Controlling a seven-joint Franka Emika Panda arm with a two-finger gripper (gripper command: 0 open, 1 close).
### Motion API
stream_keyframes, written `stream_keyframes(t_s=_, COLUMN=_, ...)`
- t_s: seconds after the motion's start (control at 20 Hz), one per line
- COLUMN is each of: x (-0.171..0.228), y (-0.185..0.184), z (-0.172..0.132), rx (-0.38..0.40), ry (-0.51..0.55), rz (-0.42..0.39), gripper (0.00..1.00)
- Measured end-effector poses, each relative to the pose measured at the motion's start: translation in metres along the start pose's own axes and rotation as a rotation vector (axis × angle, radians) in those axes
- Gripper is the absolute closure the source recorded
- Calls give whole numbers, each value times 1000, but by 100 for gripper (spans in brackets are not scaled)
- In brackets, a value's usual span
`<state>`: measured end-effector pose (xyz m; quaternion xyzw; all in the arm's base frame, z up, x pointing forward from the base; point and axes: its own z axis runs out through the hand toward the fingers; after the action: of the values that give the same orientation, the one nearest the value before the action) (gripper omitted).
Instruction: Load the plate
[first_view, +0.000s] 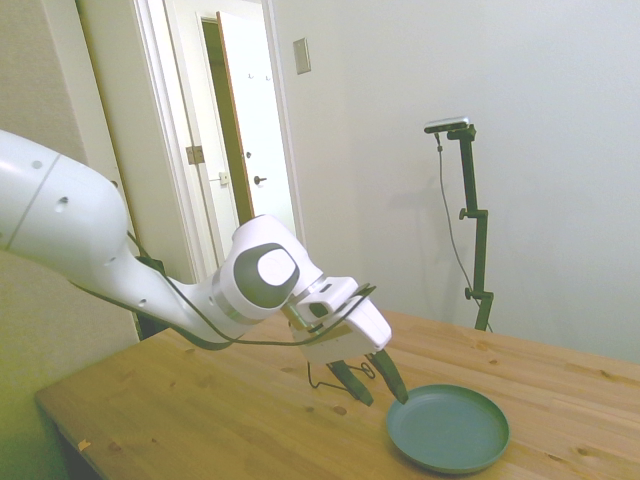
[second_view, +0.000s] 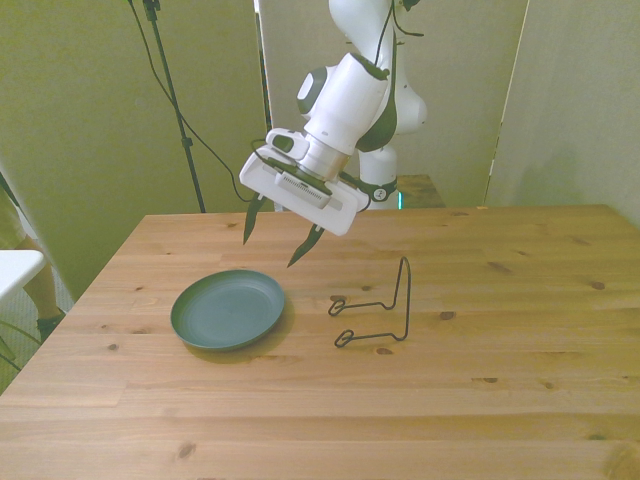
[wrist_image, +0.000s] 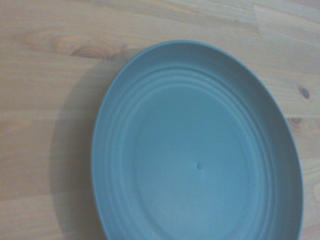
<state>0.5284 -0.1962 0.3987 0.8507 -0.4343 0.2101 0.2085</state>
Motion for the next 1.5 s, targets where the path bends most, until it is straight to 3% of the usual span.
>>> stream_keyframes(t_s=0.45, x=11, y=-20, z=34, rx=-32, ry=-5, rz=-13, gripper=0)
stream_keyframes(t_s=0.9, x=1, y=-42, z=20, rx=-1, ry=2, rz=-38, gripper=0)
stream_keyframes(t_s=1.5, x=-22, y=-50, z=37, rx=-18, ry=-39, rz=-67, gripper=0)
